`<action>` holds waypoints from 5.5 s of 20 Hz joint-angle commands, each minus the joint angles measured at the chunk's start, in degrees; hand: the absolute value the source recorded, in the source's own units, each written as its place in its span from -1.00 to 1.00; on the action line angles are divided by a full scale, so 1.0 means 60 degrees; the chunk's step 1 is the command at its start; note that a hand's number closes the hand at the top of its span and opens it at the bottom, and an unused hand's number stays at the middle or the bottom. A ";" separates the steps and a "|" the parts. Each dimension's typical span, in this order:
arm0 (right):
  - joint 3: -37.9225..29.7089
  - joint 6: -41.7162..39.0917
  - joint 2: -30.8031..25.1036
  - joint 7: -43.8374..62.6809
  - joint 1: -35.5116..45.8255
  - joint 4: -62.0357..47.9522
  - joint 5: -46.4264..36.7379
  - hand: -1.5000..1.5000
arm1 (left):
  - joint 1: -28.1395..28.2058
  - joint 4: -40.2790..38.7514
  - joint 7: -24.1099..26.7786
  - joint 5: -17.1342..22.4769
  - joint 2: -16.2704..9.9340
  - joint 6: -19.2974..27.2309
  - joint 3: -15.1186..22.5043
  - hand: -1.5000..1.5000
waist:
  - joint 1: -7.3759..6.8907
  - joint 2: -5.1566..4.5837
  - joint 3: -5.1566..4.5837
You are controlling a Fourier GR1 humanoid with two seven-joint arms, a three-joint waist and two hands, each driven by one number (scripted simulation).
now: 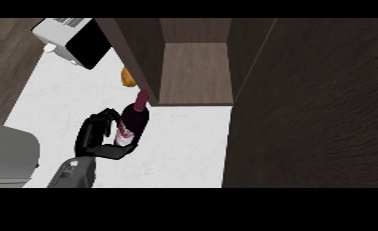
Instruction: Pick up the wine, place it into the cabinet and close the cabinet
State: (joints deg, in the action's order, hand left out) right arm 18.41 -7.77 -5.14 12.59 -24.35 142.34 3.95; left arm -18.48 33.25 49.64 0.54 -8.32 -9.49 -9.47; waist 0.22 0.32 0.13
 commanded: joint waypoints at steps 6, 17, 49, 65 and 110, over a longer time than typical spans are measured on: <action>0.0005 -0.0014 -0.0141 0.0539 -0.0334 0.1150 0.0588 -1.00 | 0.0429 0.2714 -0.2580 -0.0267 0.0660 0.1181 0.0811 1.00 | -0.0019 -0.0030 -0.0017; -0.0432 -0.0016 -0.0201 0.0874 -0.0078 0.1078 0.0951 -1.00 | -0.0556 0.3785 -0.4841 -0.0672 0.1374 0.3336 0.2511 1.00 | 0.0089 -0.0053 -0.0022; 0.0048 -0.0767 0.0071 -0.0390 -0.0652 0.0503 0.0708 -1.00 | -0.2563 0.2479 -0.8000 -0.1802 0.1320 0.6690 0.4252 1.00 | 0.0817 -0.0143 -0.0021; -0.0174 -0.1157 0.0029 -0.0527 -0.0449 0.0159 0.1027 -1.00 | -0.2823 0.2017 -0.7914 -0.1662 0.1299 0.7528 0.3493 1.00 | 0.1136 -0.0291 -0.0025; 0.0009 -0.1876 0.0069 -0.0699 -0.0106 -0.0192 0.1041 -1.00 | -0.2116 0.2324 -1.0110 -0.5498 0.0367 1.0006 0.4551 -1.00 | 0.1869 -0.0399 0.0009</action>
State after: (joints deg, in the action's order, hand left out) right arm 18.14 -18.82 -4.43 7.28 -24.69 139.07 8.21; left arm -19.17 56.79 -6.27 -30.76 -10.50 58.35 15.88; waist 8.87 -0.08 1.54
